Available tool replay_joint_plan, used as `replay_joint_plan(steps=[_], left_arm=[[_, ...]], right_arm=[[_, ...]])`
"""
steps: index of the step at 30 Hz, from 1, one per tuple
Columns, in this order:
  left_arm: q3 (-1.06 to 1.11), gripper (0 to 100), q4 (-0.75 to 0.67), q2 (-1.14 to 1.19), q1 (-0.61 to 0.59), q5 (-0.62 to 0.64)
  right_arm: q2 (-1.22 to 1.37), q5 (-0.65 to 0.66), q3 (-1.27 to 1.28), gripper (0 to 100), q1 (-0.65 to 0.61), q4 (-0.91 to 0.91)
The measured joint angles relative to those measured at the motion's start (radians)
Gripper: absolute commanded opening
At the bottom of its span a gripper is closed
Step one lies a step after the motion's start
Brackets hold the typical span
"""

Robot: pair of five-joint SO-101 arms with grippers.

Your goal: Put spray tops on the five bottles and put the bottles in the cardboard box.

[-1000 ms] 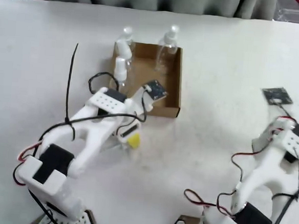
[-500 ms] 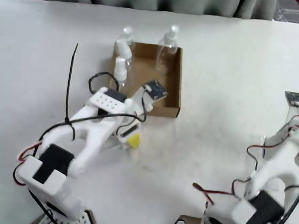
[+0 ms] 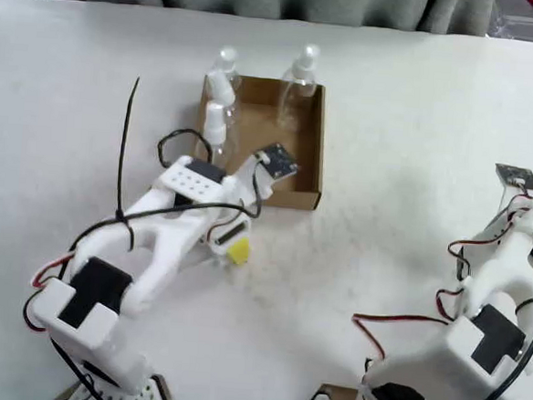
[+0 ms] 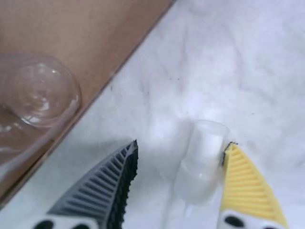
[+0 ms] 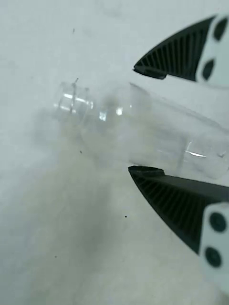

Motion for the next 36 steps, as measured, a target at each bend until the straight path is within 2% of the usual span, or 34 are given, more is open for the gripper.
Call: replay_joint_plan(steps=[4, 18, 29, 36], left_arm=[[0.000, 28, 0.000, 0.000, -0.003, -0.025], [0.000, 28, 0.000, 0.000, -0.003, -0.031], [0.000, 28, 0.000, 0.000, -0.003, -0.032], [0.000, 28, 0.000, 0.000, -0.003, -0.032]], right_arm=[[0.000, -0.012, 0.000, 25.9, 0.000, 0.000], [0.000, -0.245, 0.000, 25.8, 0.000, -0.058], [0.029, -0.255, 0.000, 25.8, 0.000, -0.069], [0.098, -0.255, 0.000, 25.8, 0.000, -0.137]])
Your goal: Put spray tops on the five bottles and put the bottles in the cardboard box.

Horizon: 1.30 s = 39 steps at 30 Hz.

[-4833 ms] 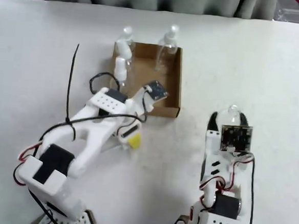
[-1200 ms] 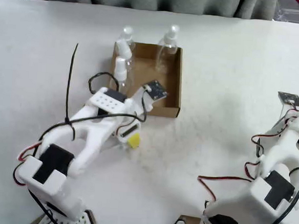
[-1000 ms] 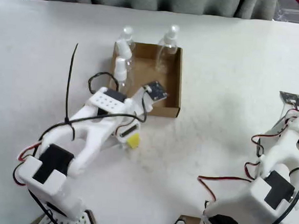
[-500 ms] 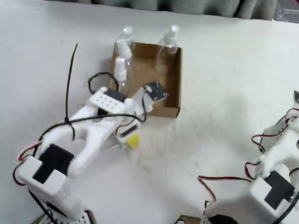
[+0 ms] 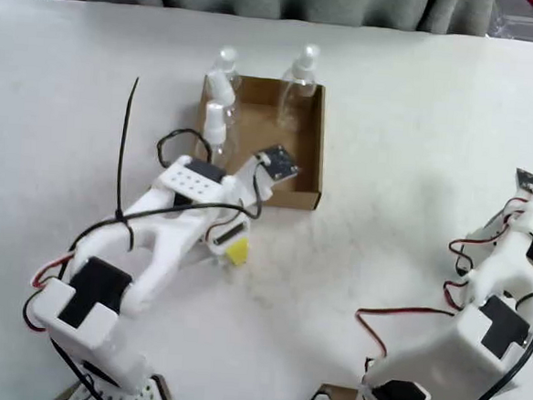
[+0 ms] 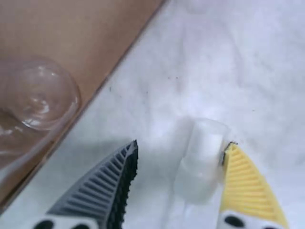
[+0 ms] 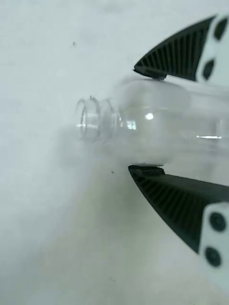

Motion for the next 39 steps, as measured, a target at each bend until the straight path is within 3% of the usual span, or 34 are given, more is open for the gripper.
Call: replay_joint_plan(steps=[5, 10, 20, 29, 39], left_arm=[[0.000, 28, 0.000, 0.000, 0.000, 0.000], [0.000, 28, 0.000, 0.000, 0.000, 0.000], [0.000, 28, 0.000, 0.000, 0.000, 0.000], [0.000, 28, 0.000, 0.000, -0.008, 0.000], [0.000, 28, 0.000, 0.000, -0.029, 0.015]], right_arm=[[0.000, 0.000, -0.011, 22.8, 0.000, -0.003], [0.000, 0.000, -0.018, 1.9, 0.002, -0.003], [0.002, 0.000, -0.043, 2.3, 0.002, -0.006], [-0.101, 0.000, -0.126, 2.2, -0.002, 0.180], [-0.127, 0.000, -0.126, 2.2, -0.002, 0.199]])
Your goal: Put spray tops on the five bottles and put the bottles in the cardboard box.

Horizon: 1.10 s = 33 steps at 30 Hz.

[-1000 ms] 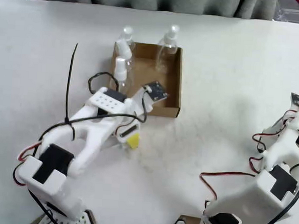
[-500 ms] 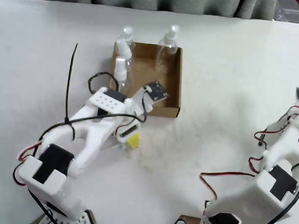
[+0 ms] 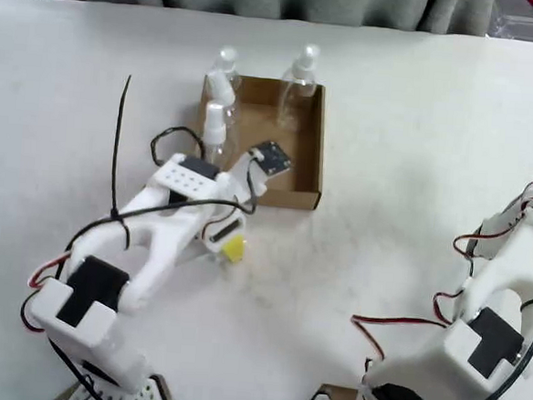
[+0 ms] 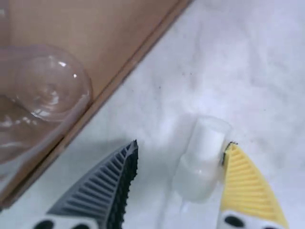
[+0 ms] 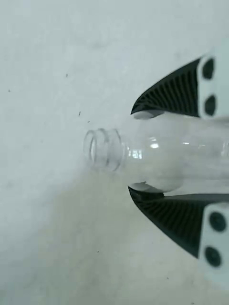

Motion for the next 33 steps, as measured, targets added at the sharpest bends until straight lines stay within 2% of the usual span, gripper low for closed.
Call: replay_joint_plan(steps=[6, 17, 19, 24, 33], left_arm=[[0.000, 28, 0.000, 0.000, 0.000, 0.000], [0.000, 28, -0.015, 0.000, 0.000, 0.000], [0.000, 24, -0.015, 0.000, 0.000, 0.000], [0.000, 4, -0.015, 0.000, 0.002, 0.000], [0.018, 3, -0.017, -0.002, 0.043, -0.124]], right_arm=[[0.000, 0.048, 0.000, 2.2, -0.005, 0.000], [0.000, 0.060, 0.000, 2.3, -0.005, -0.029], [0.000, 0.060, 0.000, 2.3, -0.005, -0.029], [0.000, 0.060, 0.000, 2.3, -0.006, -0.029], [0.000, 0.058, 0.000, 2.3, -0.028, -0.018]])
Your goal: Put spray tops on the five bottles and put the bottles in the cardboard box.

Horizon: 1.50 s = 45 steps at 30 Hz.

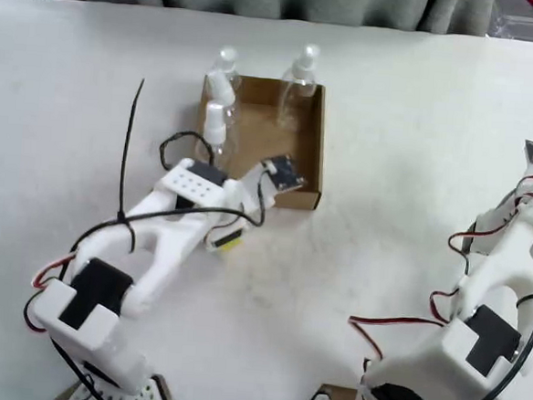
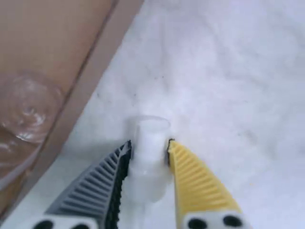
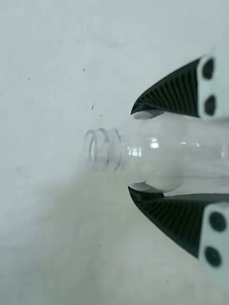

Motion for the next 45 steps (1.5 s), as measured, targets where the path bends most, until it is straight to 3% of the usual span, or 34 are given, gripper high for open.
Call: replay_joint_plan(steps=[12, 18, 23, 31, 38, 45], left_arm=[[0.006, 2, 0.015, -0.018, -0.008, -0.002], [0.181, 2, -0.080, -0.187, -0.014, 0.017], [0.278, 2, -0.157, -0.305, -0.015, 0.018], [0.282, 2, -0.169, -0.338, -0.015, 0.018], [0.288, 2, -0.169, -0.370, -0.051, 0.069], [0.384, 2, -0.218, -0.500, -0.057, 0.083]], right_arm=[[-0.210, 0.000, 0.057, 1.7, -0.060, 0.130], [-0.370, 0.000, 0.244, 1.7, -0.107, 0.031], [-0.446, -0.011, 0.239, 1.7, -0.161, 0.012], [-0.514, -0.028, 0.160, 1.6, -0.262, 0.011], [-0.707, -0.147, 0.250, 1.6, -0.331, -0.006], [-0.950, -0.276, 0.402, 1.7, -0.370, -0.213]])
